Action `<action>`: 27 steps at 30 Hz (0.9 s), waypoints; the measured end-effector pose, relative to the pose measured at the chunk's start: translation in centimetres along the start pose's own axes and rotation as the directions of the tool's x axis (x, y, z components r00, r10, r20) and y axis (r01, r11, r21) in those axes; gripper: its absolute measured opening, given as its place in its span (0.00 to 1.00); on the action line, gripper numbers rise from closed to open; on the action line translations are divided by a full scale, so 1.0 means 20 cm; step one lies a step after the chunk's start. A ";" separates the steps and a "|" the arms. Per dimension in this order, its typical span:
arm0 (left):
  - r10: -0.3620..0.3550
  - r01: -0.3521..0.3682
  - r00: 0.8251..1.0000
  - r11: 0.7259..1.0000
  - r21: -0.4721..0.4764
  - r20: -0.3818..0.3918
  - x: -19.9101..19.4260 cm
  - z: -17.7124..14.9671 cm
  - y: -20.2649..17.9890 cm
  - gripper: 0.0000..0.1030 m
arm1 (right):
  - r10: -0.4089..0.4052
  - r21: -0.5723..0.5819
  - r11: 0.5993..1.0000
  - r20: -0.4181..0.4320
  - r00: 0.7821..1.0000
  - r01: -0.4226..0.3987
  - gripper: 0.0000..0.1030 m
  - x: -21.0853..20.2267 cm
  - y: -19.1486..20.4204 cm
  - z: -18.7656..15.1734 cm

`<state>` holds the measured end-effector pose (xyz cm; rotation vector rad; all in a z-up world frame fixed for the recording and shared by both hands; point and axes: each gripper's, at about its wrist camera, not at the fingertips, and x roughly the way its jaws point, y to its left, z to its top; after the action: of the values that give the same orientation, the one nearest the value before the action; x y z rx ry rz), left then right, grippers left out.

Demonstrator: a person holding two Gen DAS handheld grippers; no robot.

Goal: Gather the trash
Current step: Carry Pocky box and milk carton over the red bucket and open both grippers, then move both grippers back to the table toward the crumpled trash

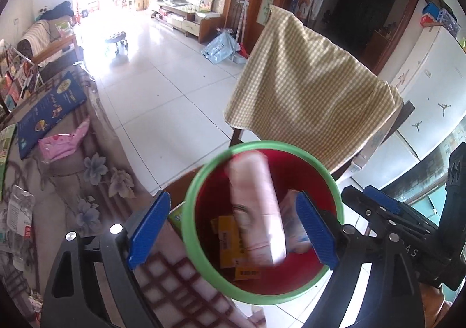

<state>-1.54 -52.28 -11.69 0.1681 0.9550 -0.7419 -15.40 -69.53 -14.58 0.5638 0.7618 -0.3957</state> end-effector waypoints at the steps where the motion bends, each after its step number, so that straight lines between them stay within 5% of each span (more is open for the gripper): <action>1: 0.008 -0.008 1.000 1.000 -0.007 0.009 -0.02 0.00 0.02 0.82 | 0.000 -0.005 1.000 0.004 1.000 0.000 0.67 -0.01 0.01 0.00; 15: 0.134 -0.121 0.990 0.975 -0.189 0.055 -0.28 -0.17 0.41 0.82 | 0.093 -0.128 0.987 -0.010 0.996 -0.093 0.67 0.00 0.35 -0.05; 21: 0.210 -0.184 0.977 0.927 -0.327 0.046 -0.41 -0.31 0.71 0.82 | 0.152 -0.228 0.959 -0.081 0.985 -0.167 0.67 0.08 0.63 -0.12; 27: 0.309 -0.271 0.951 0.851 -0.449 0.013 -0.55 -0.52 1.07 0.82 | 0.193 -0.309 0.923 -0.145 0.970 -0.230 0.67 0.14 0.90 -0.21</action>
<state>1.30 -26.24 -12.96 -0.1197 0.9664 -0.2351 -6.37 -53.32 -13.19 0.3541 0.8441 -0.0337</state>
